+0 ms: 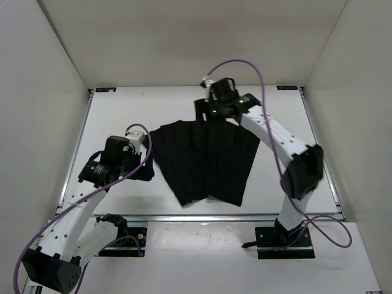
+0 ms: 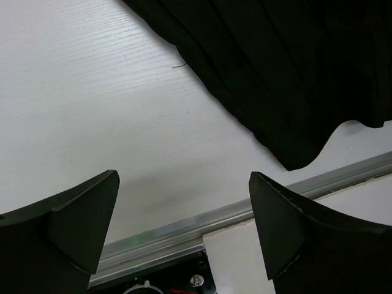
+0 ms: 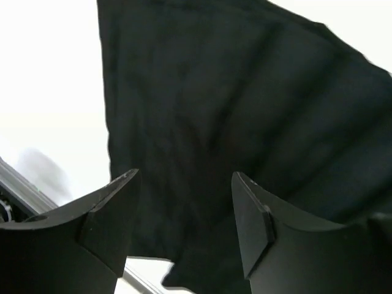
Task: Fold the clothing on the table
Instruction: Flatten the skirt out
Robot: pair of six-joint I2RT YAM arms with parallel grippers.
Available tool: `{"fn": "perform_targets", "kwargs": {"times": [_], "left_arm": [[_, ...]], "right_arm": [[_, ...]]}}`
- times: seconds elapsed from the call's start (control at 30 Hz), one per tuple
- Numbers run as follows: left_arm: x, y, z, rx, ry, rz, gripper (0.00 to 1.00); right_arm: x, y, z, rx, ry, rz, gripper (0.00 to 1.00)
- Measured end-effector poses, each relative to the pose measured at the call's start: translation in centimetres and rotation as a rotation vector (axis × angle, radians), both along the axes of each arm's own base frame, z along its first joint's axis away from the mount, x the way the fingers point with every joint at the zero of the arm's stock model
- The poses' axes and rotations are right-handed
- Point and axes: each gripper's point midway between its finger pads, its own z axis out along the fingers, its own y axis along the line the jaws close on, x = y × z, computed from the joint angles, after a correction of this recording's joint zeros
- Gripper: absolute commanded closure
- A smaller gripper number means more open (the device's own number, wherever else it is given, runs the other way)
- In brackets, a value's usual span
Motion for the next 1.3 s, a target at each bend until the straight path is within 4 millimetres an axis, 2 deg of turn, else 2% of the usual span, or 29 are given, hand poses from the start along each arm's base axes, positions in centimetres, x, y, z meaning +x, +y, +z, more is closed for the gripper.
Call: {"fn": "perform_targets", "kwargs": {"times": [0.07, 0.13, 0.17, 0.2, 0.3, 0.4, 0.5, 0.63, 0.73, 0.87, 0.97, 1.13, 1.27, 1.3], "left_arm": [[0.1, 0.1, 0.0, -0.005, -0.001, 0.001, 0.3], [0.1, 0.1, 0.2, -0.005, -0.013, -0.009, 0.43], [0.1, 0.0, 0.3, -0.012, -0.014, -0.004, 0.44], [0.0, -0.2, 0.4, -0.015, -0.015, -0.006, 0.4], [-0.5, -1.5, 0.1, -0.046, 0.018, -0.035, 0.23], [-1.1, -4.2, -0.8, -0.101, 0.072, -0.086, 0.27], [-2.9, -6.8, -3.3, -0.162, 0.151, -0.141, 0.24], [-6.0, -8.6, -7.3, -0.229, 0.283, -0.139, 0.23], [-6.8, -9.5, -8.3, -0.268, 0.31, -0.12, 0.22], [-7.2, -10.5, -9.4, -0.342, 0.314, -0.076, 0.23], [-7.5, -10.5, -10.7, -0.366, 0.334, -0.028, 0.23], [-7.4, -11.7, -11.5, -0.379, 0.354, -0.006, 0.24], [-7.5, -12.5, -12.7, -0.358, 0.383, 0.004, 0.27], [-7.5, -12.7, -12.8, -0.362, 0.386, 0.006, 0.29]], "right_arm": [[-1.2, -3.7, 0.9, 0.003, -0.014, -0.054, 0.41], [-1.9, -6.8, 1.4, 0.02, -0.04, -0.114, 0.42], [-2.4, -8.8, 1.2, 0.018, -0.047, -0.157, 0.42], [-3.1, -10.2, 0.6, 0.01, -0.041, -0.186, 0.42], [-5.9, -13.7, -2.5, -0.023, 0.018, -0.258, 0.42], [-9.5, -16.6, -6.9, -0.071, 0.134, -0.32, 0.42], [-13.9, -18.8, -10.6, -0.116, 0.255, -0.381, 0.41], [-19.0, -17.9, -13.1, -0.146, 0.336, -0.355, 0.42], [-22.4, -17.4, -15.2, -0.152, 0.404, -0.345, 0.41], [-25.0, -18.3, -17.8, -0.171, 0.488, -0.403, 0.4], [-25.7, -18.5, -18.6, -0.163, 0.51, -0.433, 0.41], [-25.2, -17.8, -18.8, -0.109, 0.502, -0.444, 0.42], [-24.7, -17.0, -18.9, -0.064, 0.494, -0.444, 0.47], [-24.6, -16.8, -18.9, -0.053, 0.492, -0.444, 0.5]]}}
